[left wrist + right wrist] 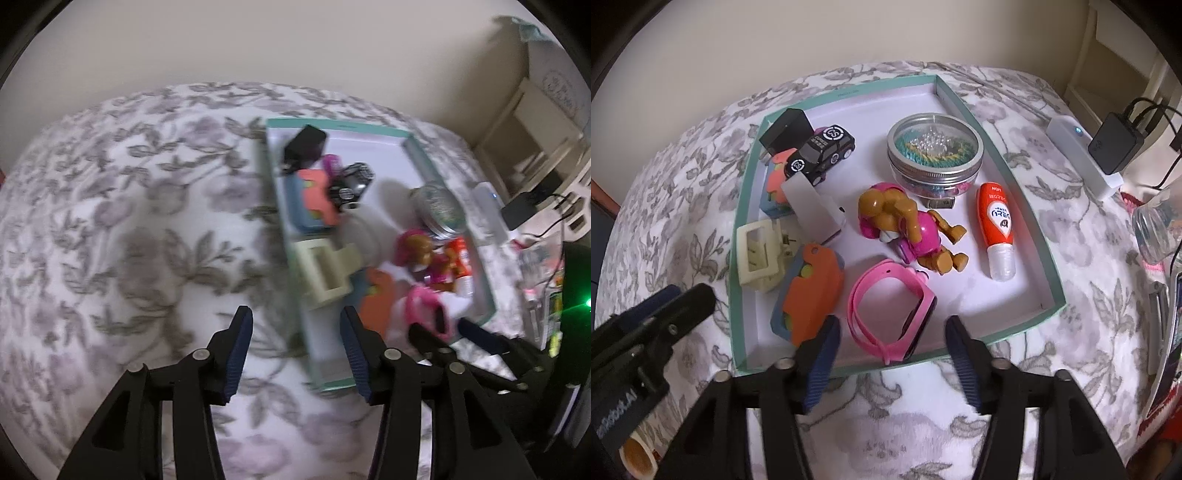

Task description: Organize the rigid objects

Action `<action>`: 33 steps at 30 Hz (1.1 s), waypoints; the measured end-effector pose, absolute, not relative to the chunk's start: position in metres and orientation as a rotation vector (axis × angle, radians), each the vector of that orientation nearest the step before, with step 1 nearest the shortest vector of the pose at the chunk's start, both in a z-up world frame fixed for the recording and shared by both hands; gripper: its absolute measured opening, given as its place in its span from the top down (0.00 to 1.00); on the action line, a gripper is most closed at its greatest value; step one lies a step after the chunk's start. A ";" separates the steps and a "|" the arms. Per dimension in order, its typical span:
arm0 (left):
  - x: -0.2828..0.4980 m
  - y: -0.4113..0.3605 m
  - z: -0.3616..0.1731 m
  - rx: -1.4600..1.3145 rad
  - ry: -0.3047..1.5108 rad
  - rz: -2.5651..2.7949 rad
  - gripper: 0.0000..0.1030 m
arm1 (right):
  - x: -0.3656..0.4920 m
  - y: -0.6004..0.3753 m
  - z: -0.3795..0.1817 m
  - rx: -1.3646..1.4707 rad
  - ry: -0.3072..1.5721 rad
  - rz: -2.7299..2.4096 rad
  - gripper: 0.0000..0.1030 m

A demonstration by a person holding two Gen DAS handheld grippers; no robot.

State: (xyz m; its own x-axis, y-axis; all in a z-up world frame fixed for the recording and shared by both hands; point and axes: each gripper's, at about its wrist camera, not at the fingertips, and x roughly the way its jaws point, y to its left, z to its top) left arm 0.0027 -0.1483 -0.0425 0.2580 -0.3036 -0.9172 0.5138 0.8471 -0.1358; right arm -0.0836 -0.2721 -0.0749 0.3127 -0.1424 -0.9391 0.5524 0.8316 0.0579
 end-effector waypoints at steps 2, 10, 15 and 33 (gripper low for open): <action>0.004 -0.140 -0.043 0.213 1.184 -0.535 0.50 | -0.084 -0.269 -0.072 0.396 1.164 -0.479 0.34; 0.008 -0.112 -0.045 0.232 1.179 -0.452 0.50 | -0.092 -0.258 -0.061 0.391 1.126 -0.468 0.19; 0.005 -0.105 -0.047 0.250 1.187 -0.426 0.50 | -0.095 -0.252 -0.057 0.407 1.110 -0.453 0.19; -0.009 -0.074 -0.029 0.287 1.123 -0.354 0.50 | -0.105 -0.219 -0.039 0.358 1.080 -0.413 0.19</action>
